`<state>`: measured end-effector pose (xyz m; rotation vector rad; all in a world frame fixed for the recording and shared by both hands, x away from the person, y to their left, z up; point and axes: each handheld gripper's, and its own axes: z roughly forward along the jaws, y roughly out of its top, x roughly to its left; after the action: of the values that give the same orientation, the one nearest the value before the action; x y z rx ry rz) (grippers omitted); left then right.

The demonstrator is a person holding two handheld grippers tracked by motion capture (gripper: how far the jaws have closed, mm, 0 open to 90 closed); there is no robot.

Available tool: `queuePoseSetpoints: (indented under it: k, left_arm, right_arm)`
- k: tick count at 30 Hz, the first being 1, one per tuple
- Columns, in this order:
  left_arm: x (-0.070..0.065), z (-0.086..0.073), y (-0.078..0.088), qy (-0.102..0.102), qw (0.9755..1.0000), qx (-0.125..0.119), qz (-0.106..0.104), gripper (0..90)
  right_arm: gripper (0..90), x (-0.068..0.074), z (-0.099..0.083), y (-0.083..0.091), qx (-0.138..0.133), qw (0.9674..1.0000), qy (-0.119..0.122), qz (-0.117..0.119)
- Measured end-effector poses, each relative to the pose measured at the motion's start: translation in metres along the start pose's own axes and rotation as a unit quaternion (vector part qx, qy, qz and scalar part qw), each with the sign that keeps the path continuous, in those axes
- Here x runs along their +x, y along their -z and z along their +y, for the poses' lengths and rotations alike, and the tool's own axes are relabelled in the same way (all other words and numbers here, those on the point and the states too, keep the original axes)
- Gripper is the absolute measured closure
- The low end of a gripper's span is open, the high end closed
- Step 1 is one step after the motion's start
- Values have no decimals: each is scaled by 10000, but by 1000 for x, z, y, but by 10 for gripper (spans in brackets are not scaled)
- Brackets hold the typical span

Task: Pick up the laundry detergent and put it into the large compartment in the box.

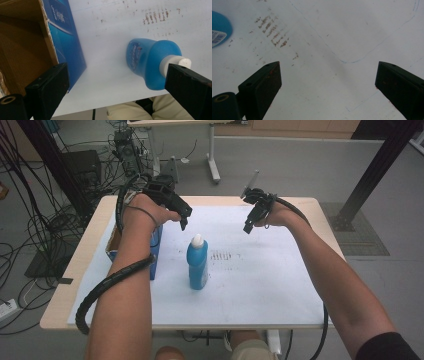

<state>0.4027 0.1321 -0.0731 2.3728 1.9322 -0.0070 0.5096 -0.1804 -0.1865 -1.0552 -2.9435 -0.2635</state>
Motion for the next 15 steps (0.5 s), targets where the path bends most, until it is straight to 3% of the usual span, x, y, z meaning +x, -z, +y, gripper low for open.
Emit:
queuePoseSetpoints:
  k: [15]
  left_arm:
    - [-1, -2, 3, 16, 10000, -16, 2, 61]
  right_arm:
    - [64, 1, -1, 1, -14, 10000, 18, -14]
